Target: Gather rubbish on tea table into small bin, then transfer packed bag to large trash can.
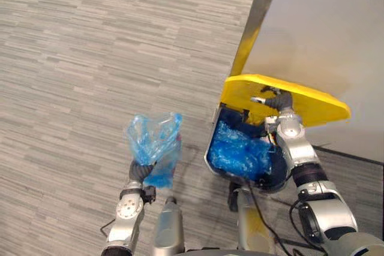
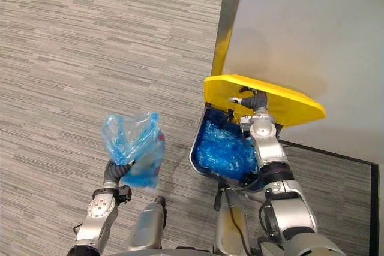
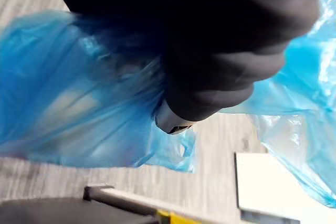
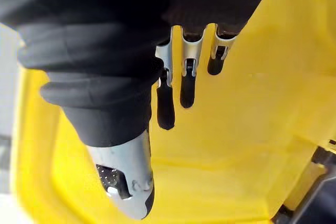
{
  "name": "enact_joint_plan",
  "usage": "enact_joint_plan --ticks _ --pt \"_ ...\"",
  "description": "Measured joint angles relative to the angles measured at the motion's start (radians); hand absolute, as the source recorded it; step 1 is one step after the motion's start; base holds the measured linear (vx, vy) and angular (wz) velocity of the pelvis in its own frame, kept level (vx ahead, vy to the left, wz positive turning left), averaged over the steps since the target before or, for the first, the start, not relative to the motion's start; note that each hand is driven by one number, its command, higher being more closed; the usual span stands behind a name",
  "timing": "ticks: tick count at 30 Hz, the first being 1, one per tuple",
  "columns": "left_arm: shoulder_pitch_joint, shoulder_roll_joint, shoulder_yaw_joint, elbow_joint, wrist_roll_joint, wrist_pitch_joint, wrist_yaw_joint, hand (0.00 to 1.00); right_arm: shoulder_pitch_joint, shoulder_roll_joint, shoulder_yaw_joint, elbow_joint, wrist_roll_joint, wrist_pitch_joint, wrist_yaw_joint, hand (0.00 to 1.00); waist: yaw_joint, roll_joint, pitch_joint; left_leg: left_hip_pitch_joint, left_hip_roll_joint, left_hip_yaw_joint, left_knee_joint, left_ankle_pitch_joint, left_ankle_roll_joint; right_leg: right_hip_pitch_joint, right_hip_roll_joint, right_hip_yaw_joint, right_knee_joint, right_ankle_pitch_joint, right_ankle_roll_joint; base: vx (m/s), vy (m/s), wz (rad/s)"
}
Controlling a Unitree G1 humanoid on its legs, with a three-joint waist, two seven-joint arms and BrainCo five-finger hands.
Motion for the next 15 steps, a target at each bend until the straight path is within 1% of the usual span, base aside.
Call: enact_joint_plan --ticks 2,4,6,7,9,10,12,15 --pt "-0.006 0.006 -0.037 -0.048 -0.025 -0.006 -0.022 1.0 -0.004 -0.011 0.02 0.0 0.006 0.002 0.002 0.0 0.001 0.001 0.001 -0.011 0.004 -0.004 -0.004 0.005 -0.003 0.004 0.002 -0.01 -0.018 0.011 0.014 -0.12 -0.015 0.18" --pt "-0.014 0.009 -0.08 -0.089 -0.049 -0.015 -0.047 1.0 -0.005 -0.016 0.034 0.0 0.014 0.004 0.012 0.0 -0.001 0.002 0.001 -0.009 0.004 -0.008 -0.018 0.02 -0.004 0.016 0.002 -0.016 -0.039 0.018 0.016 -0.12 -0.025 0.13" --pt "-0.034 0.032 -0.144 -0.151 -0.079 -0.019 -0.082 1.0 -0.021 -0.035 0.073 0.005 0.029 0.008 0.033 0.0 -0.002 0.003 0.001 -0.005 0.004 -0.01 -0.025 0.029 -0.006 0.025 0.003 -0.017 -0.053 0.029 0.025 -0.08 -0.019 0.05" --pt "-0.049 0.042 -0.164 -0.163 -0.087 -0.019 -0.087 1.0 -0.031 -0.043 0.084 0.012 0.029 0.009 0.045 0.0 -0.003 0.003 0.001 -0.005 0.004 -0.009 -0.024 0.03 -0.007 0.025 0.003 -0.017 -0.053 0.033 0.025 -0.07 -0.01 0.0" --pt "-0.11 0.071 -0.22 -0.193 -0.107 -0.021 -0.106 1.0 -0.064 -0.072 0.118 0.023 0.035 0.01 0.076 0.0 -0.006 0.002 0.001 -0.004 0.003 -0.009 -0.021 0.034 -0.009 0.028 0.003 -0.016 -0.053 0.041 0.022 -0.04 -0.004 0.01" --pt "-0.174 0.084 -0.258 -0.2 -0.115 -0.023 -0.119 1.0 -0.094 -0.094 0.147 0.054 0.035 0.011 0.106 0.0 -0.009 0.002 0.001 -0.001 0.003 -0.009 -0.016 0.037 -0.011 0.034 0.003 -0.017 -0.053 0.045 0.022 -0.02 -0.001 0.03" --pt "-0.25 0.086 -0.292 -0.2 -0.114 -0.025 -0.123 1.0 -0.116 -0.105 0.167 0.069 0.035 0.011 0.129 0.0 -0.009 0.002 0.001 0.003 0.004 -0.003 -0.015 0.037 -0.012 0.037 0.004 -0.014 -0.054 0.053 0.018 -0.02 0.006 -0.05" --pt "-0.358 0.087 -0.326 -0.194 -0.111 -0.029 -0.115 1.0 -0.17 -0.108 0.214 0.07 0.035 0.01 0.153 0.0 -0.023 0.002 0.001 0.008 0.003 0.016 -0.013 0.037 -0.012 0.038 0.005 0.002 -0.068 0.069 0.019 -0.04 0.018 -0.14"
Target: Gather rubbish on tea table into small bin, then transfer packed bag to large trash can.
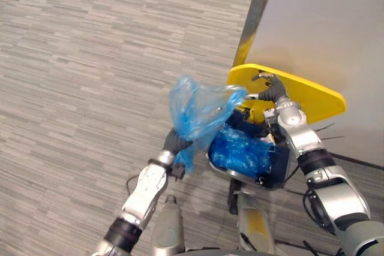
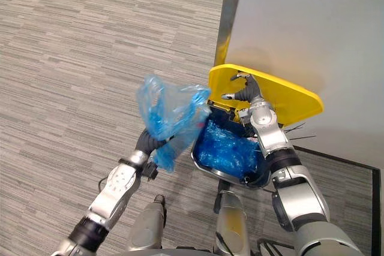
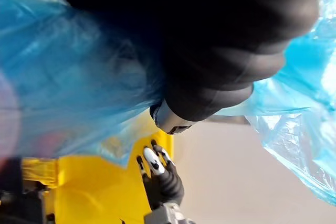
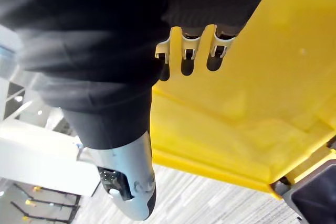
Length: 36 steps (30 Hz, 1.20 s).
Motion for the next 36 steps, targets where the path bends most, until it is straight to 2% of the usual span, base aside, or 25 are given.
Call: enact_joint_plan --ticks 4,7,11,15,20,21,25,30,36 --pt "-0.145 -0.023 -0.037 0.11 0.059 -0.009 0.048 1.0 -0.037 0.001 0.014 0.002 -0.001 -0.006 0.006 0.0 -0.01 -0.002 0.001 0.003 0.0 0.034 0.019 -0.001 0.001 0.001 0.0 0.022 -0.002 0.013 -0.001 -0.05 0.021 -0.14" --pt "-0.237 -0.04 -0.077 0.253 0.108 -0.007 0.076 1.0 -0.069 0.008 0.016 0.001 -0.002 -0.013 0.005 0.0 -0.036 -0.014 0.01 -0.005 -0.001 0.049 0.035 -0.005 0.008 0.001 0.001 0.034 -0.023 0.024 0.007 -0.08 0.019 -0.13" --pt "-0.323 -0.072 -0.148 0.448 0.184 0.018 0.078 1.0 -0.13 0.014 0.016 0.001 -0.015 -0.022 -0.003 0.0 -0.068 -0.038 0.074 -0.023 -0.004 0.067 0.076 -0.023 0.034 -0.003 0.008 0.062 -0.035 0.036 0.021 -0.09 0.025 -0.13" --pt "-0.391 -0.131 -0.163 0.669 0.25 0.053 0.077 1.0 -0.222 0.019 0.016 0.015 -0.049 -0.065 -0.029 0.0 -0.089 -0.039 0.086 -0.129 -0.006 0.092 0.132 -0.033 0.047 -0.098 0.024 0.109 -0.045 0.063 0.034 -0.05 0.024 -0.18" --pt "-0.483 -0.157 -0.156 0.85 0.277 0.059 0.085 1.0 -0.282 0.02 0.017 -0.007 -0.049 -0.112 -0.058 0.0 -0.093 -0.038 0.114 -0.228 0.01 0.13 0.237 -0.084 0.058 -0.18 0.046 0.156 -0.044 0.096 0.046 0.0 0.076 -0.34" --pt "-0.511 -0.156 -0.136 0.903 0.298 0.064 0.089 0.0 -0.3 0.019 0.023 -0.026 -0.053 -0.135 -0.071 0.0 -0.094 -0.038 0.114 -0.272 0.012 0.147 0.269 -0.099 0.065 -0.219 0.051 0.173 -0.05 0.113 0.047 0.01 0.102 -0.43" --pt "-0.529 -0.13 -0.076 0.974 0.334 0.096 0.118 0.0 -0.318 0.013 0.048 -0.073 -0.083 -0.185 -0.094 0.0 -0.116 -0.038 0.131 -0.327 0.02 0.169 0.316 -0.129 0.084 -0.258 0.054 0.196 -0.07 0.138 0.055 0.03 0.072 -0.24" --pt "-0.534 -0.126 -0.007 0.981 0.333 0.11 0.151 0.0 -0.291 0.016 0.05 -0.106 -0.112 -0.215 -0.114 0.0 -0.114 -0.039 0.142 -0.324 0.023 0.195 0.329 -0.145 0.091 -0.265 0.058 0.222 -0.07 0.14 0.053 0.04 0.051 -0.14" --pt "-0.537 -0.131 0.023 0.947 0.332 0.109 0.171 0.0 -0.228 0.036 0.033 -0.179 -0.136 -0.222 -0.127 0.0 -0.112 -0.039 0.142 -0.314 0.024 0.205 0.328 -0.149 0.09 -0.276 0.059 0.238 -0.064 0.14 0.053 0.04 0.0 -0.06"
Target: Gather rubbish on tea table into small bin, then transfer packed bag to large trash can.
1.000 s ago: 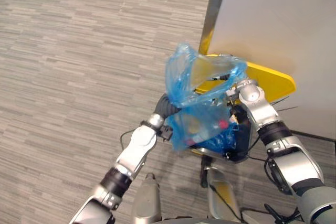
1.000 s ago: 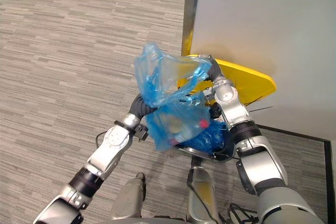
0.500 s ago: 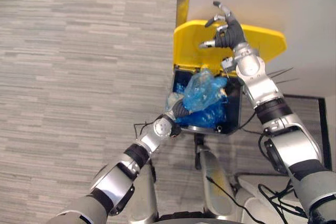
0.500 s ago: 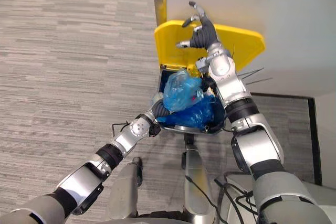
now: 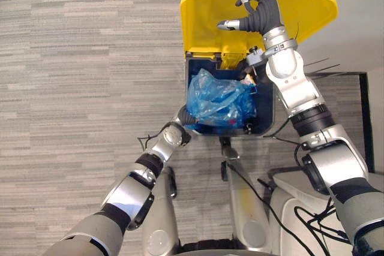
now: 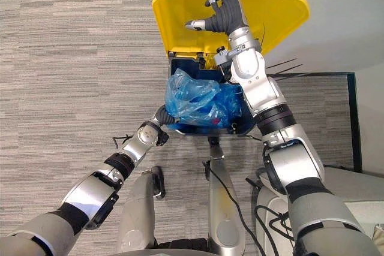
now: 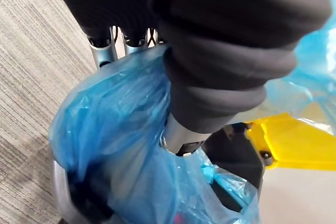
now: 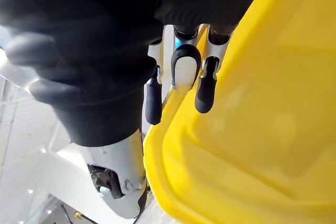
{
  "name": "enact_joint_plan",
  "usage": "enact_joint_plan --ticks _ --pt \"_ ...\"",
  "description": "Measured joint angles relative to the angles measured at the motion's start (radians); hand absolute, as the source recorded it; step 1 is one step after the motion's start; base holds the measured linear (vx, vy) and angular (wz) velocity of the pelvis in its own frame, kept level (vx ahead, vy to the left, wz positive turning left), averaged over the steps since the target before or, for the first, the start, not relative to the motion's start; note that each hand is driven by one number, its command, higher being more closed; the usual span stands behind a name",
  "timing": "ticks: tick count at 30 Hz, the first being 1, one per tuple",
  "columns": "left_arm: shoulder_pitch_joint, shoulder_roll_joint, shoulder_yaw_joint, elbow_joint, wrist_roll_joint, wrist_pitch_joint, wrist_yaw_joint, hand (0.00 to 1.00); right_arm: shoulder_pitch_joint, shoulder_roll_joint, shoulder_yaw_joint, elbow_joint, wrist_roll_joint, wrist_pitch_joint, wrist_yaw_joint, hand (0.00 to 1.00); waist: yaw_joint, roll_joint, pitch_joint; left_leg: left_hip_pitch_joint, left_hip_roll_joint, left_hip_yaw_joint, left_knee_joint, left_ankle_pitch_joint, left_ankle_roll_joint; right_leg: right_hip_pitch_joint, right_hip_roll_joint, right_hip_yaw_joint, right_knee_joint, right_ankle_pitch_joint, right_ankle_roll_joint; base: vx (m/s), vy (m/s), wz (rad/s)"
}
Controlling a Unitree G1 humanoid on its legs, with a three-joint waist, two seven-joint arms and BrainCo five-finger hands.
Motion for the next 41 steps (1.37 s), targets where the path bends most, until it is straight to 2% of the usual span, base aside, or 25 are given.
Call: enact_joint_plan --ticks 5,8,11,13,18,20,22,25,26,27,28,29,30,32,33,34,35,36,37,38,39,40,41 --pt "0.037 0.019 0.0 -0.078 0.001 -0.006 0.004 0.0 0.111 0.0 -0.01 -0.069 -0.078 -0.002 -0.015 0.0 0.021 0.0 0.0 0.034 -0.006 -0.005 -0.015 0.004 -0.005 0.021 -0.008 0.0 0.01 -0.003 -0.001 0.0 -0.032 0.02" --pt "0.11 0.035 0.002 -0.157 0.001 -0.021 0.001 0.0 0.211 -0.009 -0.019 -0.047 -0.122 0.031 -0.01 0.0 0.028 0.0 0.0 0.069 -0.016 -0.013 -0.037 0.008 -0.01 0.054 -0.014 -0.011 0.013 -0.013 0.001 -0.03 -0.031 0.18" --pt "0.226 0.091 0.022 -0.263 -0.001 -0.035 -0.006 0.0 0.34 -0.022 -0.043 -0.127 -0.142 0.025 -0.004 0.0 0.028 0.0 0.0 0.107 -0.017 -0.016 -0.055 0.009 -0.011 0.085 -0.024 -0.021 0.017 -0.023 0.004 0.0 -0.03 0.07" --pt "0.326 0.112 0.073 -0.335 -0.011 -0.043 -0.012 0.0 0.43 -0.025 -0.084 -0.152 -0.147 0.025 0.008 0.0 0.044 0.001 0.0 0.161 -0.021 -0.017 -0.091 0.018 -0.02 0.131 -0.029 -0.025 0.018 -0.036 0.0 -0.01 -0.033 0.08" --pt "0.576 0.167 0.257 -0.494 -0.106 -0.08 -0.051 0.0 0.689 -0.026 -0.199 -0.209 -0.154 0.051 0.056 0.0 0.056 0.003 -0.004 0.312 -0.049 -0.056 -0.162 0.059 -0.028 0.267 -0.062 -0.088 0.068 -0.109 0.002 0.03 -0.023 0.43" --pt "0.666 0.179 0.347 -0.508 -0.148 -0.09 -0.063 0.0 0.769 -0.021 -0.221 -0.215 -0.178 0.065 0.067 0.0 0.071 0.013 -0.026 0.344 -0.049 -0.051 -0.169 0.059 -0.027 0.301 -0.067 -0.098 0.07 -0.119 -0.002 0.0 0.005 0.15" --pt "0.756 0.189 0.438 -0.516 -0.179 -0.094 -0.071 0.0 0.831 -0.019 -0.226 -0.221 -0.181 0.083 0.091 0.0 0.084 0.009 -0.047 0.37 -0.048 -0.026 -0.173 0.061 -0.024 0.319 -0.071 -0.092 0.068 -0.118 -0.001 -0.01 0.014 -0.08" --pt "0.898 0.197 0.536 -0.516 -0.209 -0.095 -0.09 0.0 0.916 -0.013 -0.229 -0.221 -0.181 0.092 0.131 0.0 0.119 -0.002 -0.074 0.406 -0.051 0.049 -0.176 0.067 -0.007 0.322 -0.08 -0.059 0.062 -0.095 0.011 -0.07 0.039 -0.37" --pt "0.951 0.197 0.567 -0.517 -0.219 -0.094 -0.096 0.0 0.948 -0.011 -0.23 -0.221 -0.181 0.092 0.15 0.0 0.133 -0.015 -0.081 0.41 -0.054 0.082 -0.172 0.071 0.0 0.316 -0.08 -0.048 0.044 -0.063 0.004 -0.17 0.039 -0.73" --pt "1.008 0.188 0.599 -0.517 -0.228 -0.093 -0.1 0.0 0.959 -0.002 -0.23 -0.221 -0.181 0.092 0.165 0.0 0.146 -0.031 -0.093 0.406 -0.038 0.128 -0.194 0.093 0.028 0.301 -0.077 -0.061 0.007 -0.009 0.01 -0.21 -0.002 -0.96" --pt "1.033 0.173 0.611 -0.516 -0.232 -0.09 -0.103 0.0 0.966 0.002 -0.229 -0.224 -0.18 0.093 0.172 0.0 0.161 -0.04 -0.1 0.407 -0.029 0.171 -0.221 0.11 0.036 0.285 -0.081 -0.096 0.002 0.015 0.006 -0.29 -0.057 -1.0" --pt "1.066 0.148 0.626 -0.506 -0.237 -0.078 -0.113 0.0 0.984 0.005 -0.235 -0.231 -0.179 0.089 0.186 0.0 0.151 -0.048 -0.107 0.423 -0.03 0.197 -0.273 0.143 0.03 0.24 -0.099 -0.174 0.22 -0.059 -0.068 -0.33 -0.131 -0.59" --pt "1.089 0.128 0.621 -0.495 -0.237 -0.069 -0.128 0.0 1.029 0.009 -0.243 -0.228 -0.173 0.09 0.201 0.0 0.131 -0.051 -0.122 0.439 -0.028 0.197 -0.328 0.176 0.034 0.248 -0.108 -0.208 0.413 -0.175 -0.1 -0.28 -0.127 -0.25" --pt "1.113 0.105 0.612 -0.493 -0.237 -0.066 -0.153 0.0 1.097 0.016 -0.244 -0.225 -0.158 0.088 0.22 0.0 0.124 -0.059 -0.149 0.441 -0.021 0.198 -0.371 0.214 0.023 0.285 -0.121 -0.222 0.547 -0.269 -0.093 -0.1 -0.113 -0.04" --pt "1.124 0.095 0.609 -0.492 -0.237 -0.065 -0.166 0.0 1.133 0.024 -0.244 -0.224 -0.146 0.088 0.235 0.0 0.122 -0.07 -0.159 0.434 -0.018 0.197 -0.372 0.222 0.014 0.312 -0.134 -0.227 0.539 -0.305 -0.065 -0.14 -0.189 -0.12" --pt "1.13 0.075 0.605 -0.487 -0.236 -0.052 -0.182 0.0 1.179 0.038 -0.253 -0.212 -0.146 0.09 0.25 0.0 0.11 -0.071 -0.172 0.41 -0.015 0.186 -0.385 0.232 -0.016 0.355 -0.099 -0.265 0.411 -0.335 -0.032 -0.18 -0.213 -0.39" --pt "1.144 0.044 0.601 -0.478 -0.236 -0.053 -0.192 0.0 1.19 0.045 -0.255 -0.174 -0.147 0.091 0.257 0.0 0.124 -0.032 -0.215 0.393 0.031 0.171 -0.451 0.245 -0.027 0.402 -0.013 -0.27 0.237 -0.368 -0.056 -0.17 -0.233 -0.57" --pt "1.151 0.032 0.601 -0.477 -0.236 -0.056 -0.2 0.0 1.195 0.045 -0.257 -0.164 -0.149 0.089 0.257 0.0 0.126 -0.02 -0.225 0.388 0.052 0.188 -0.473 0.258 -0.032 0.38 -0.007 -0.277 0.328 -0.407 -0.072 -0.1 -0.157 -0.55" --pt "1.169 0.033 0.592 -0.48 -0.235 -0.058 -0.21 0.0 1.23 0.051 -0.262 -0.142 -0.15 0.087 0.254 0.0 0.115 -0.073 -0.254 0.391 -0.004 0.202 -0.502 0.268 -0.045 0.409 -0.078 -0.256 0.372 -0.466 -0.058 -0.04 -0.19 -0.33" --pt "1.16 0.024 0.591 -0.448 -0.235 -0.056 -0.214 0.0 1.241 0.048 -0.267 -0.096 -0.155 0.088 0.252 0.0 0.111 -0.086 -0.264 0.394 -0.014 0.213 -0.501 0.294 -0.061 0.447 -0.073 -0.211 0.279 -0.493 -0.07 -0.06 -0.171 -0.24" --pt "1.164 0.006 0.578 -0.423 -0.236 -0.045 -0.223 0.0 1.228 0.038 -0.264 -0.025 -0.174 0.109 0.253 0.0 0.109 -0.044 -0.288 0.39 0.01 0.194 -0.528 0.301 -0.054 0.473 -0.024 -0.209 0.182 -0.437 -0.073 0.0 -0.13 -0.56" --pt "1.186 -0.001 0.574 -0.424 -0.236 -0.046 -0.223 0.0 1.242 0.034 -0.265 -0.019 -0.184 0.115 0.254 0.0 0.113 -0.013 -0.315 0.395 0.025 0.188 -0.583 0.328 -0.057 0.489 0.021 -0.194 0.092 -0.379 -0.085 -0.01 -0.032 -0.65" --pt "1.191 0.0 0.576 -0.424 -0.236 -0.046 -0.222 0.0 1.244 0.034 -0.265 -0.018 -0.186 0.113 0.254 0.0 0.114 -0.004 -0.323 0.409 0.025 0.188 -0.608 0.34 -0.06 0.491 0.034 -0.182 0.062 -0.356 -0.093 0.03 0.007 -0.52"
